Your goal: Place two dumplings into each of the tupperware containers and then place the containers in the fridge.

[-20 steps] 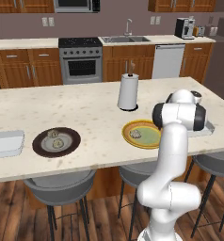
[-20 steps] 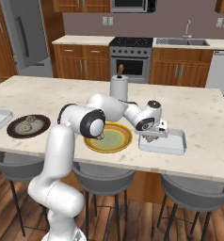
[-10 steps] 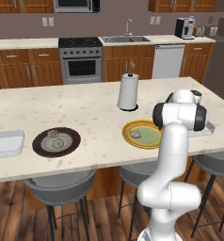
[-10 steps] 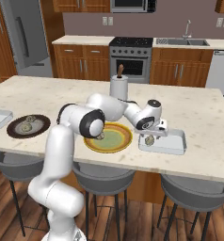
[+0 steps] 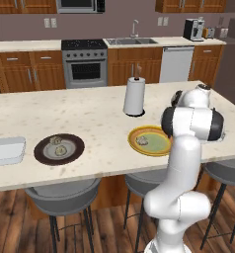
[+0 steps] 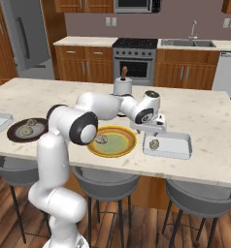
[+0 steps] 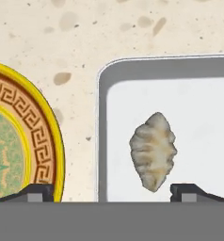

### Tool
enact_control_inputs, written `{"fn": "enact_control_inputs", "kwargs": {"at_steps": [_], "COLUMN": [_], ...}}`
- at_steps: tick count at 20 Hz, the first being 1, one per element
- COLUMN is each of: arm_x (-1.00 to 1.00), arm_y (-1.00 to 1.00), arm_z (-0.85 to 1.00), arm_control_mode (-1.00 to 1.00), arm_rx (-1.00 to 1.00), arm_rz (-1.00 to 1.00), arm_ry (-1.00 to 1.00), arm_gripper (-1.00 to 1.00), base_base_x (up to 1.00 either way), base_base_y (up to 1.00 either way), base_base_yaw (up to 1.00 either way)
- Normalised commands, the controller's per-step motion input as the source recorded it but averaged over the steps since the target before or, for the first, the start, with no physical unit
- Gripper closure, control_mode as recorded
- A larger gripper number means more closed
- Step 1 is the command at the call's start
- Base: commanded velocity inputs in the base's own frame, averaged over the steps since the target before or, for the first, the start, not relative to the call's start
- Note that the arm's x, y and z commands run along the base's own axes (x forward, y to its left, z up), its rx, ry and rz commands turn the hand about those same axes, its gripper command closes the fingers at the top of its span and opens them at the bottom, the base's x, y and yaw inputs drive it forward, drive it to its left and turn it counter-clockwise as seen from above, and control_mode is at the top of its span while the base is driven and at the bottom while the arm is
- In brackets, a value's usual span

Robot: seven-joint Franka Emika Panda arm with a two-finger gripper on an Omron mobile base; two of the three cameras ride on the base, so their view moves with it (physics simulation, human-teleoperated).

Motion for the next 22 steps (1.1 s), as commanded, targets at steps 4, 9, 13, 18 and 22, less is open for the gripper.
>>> {"fn": "enact_control_inputs", "kwargs": {"at_steps": [4, 9, 13, 18, 22], "arm_x": [-0.29, -0.12, -0.02, 0.00, 0.00], "arm_y": [1.00, 1.00, 0.87, 0.90, 0.59], "arm_z": [0.11, 0.02, 0.00, 0.00, -0.08], "arm_control_mode": [-1.00, -1.00, -1.00, -1.00, -1.00], "arm_rx": [-0.03, -0.01, 0.00, 0.00, 0.00], "arm_rz": [0.01, 0.01, 0.04, 0.04, 0.05], "arm_ry": [0.00, 0.00, 0.00, 0.01, 0.03], "arm_gripper": [-1.00, -1.00, -1.00, -1.00, -1.00], "base_base_x": [0.00, 0.00, 0.00, 0.00, 0.00], "base_base_y": [0.00, 0.00, 0.00, 0.00, 0.00], "base_base_yaw": [0.00, 0.00, 0.00, 0.00, 0.00]}}
